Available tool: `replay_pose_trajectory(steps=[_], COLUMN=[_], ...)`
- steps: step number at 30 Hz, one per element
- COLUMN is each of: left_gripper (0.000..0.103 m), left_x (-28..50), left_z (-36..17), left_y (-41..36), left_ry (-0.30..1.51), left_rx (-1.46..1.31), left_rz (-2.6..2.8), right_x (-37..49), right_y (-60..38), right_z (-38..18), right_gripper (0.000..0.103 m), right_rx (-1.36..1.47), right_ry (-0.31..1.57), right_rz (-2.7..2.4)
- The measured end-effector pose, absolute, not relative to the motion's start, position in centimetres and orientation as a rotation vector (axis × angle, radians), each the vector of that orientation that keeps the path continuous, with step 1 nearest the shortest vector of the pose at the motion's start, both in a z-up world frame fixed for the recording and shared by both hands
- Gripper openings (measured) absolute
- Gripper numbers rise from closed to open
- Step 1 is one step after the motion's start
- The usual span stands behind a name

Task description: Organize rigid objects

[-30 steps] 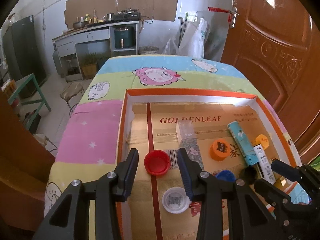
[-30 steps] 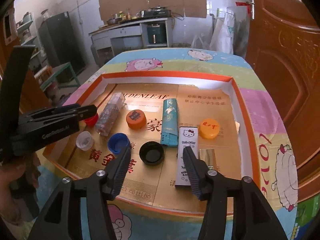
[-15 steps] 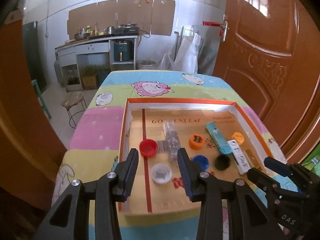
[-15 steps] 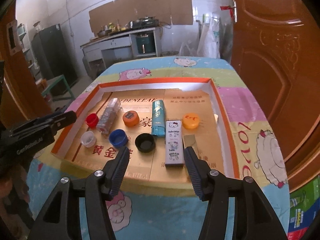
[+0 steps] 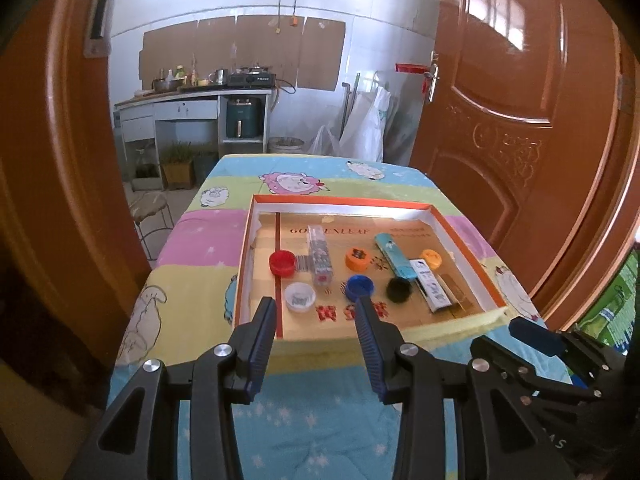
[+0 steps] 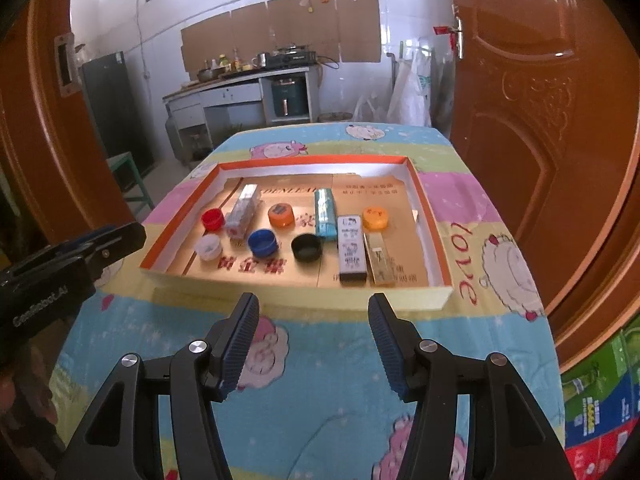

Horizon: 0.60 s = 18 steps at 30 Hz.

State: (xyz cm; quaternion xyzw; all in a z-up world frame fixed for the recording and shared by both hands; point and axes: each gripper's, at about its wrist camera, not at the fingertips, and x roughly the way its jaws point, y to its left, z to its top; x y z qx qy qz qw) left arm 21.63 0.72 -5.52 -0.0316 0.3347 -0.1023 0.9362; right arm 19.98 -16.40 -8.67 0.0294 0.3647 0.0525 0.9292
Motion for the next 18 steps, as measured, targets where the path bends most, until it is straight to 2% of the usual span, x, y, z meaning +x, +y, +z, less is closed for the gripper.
replay_pose_trajectory(steps=[9, 18], left_gripper=[0.041, 0.04], left_x=[17.2, 11.8], left_z=[-5.6, -4.3], left_y=[0.7, 0.4], left_ry=[0.692, 0.567], left_rx=[-0.071, -0.018], left_rz=[-0.154, -0.024], right_x=[15.6, 11.7], right_y=[-16.3, -15.3], right_z=[-7.6, -5.9], right_gripper=[0.059, 0.059], right_rx=[0.063, 0.036], right_ry=[0.723, 0.69], right_rz=[0.08, 0.072])
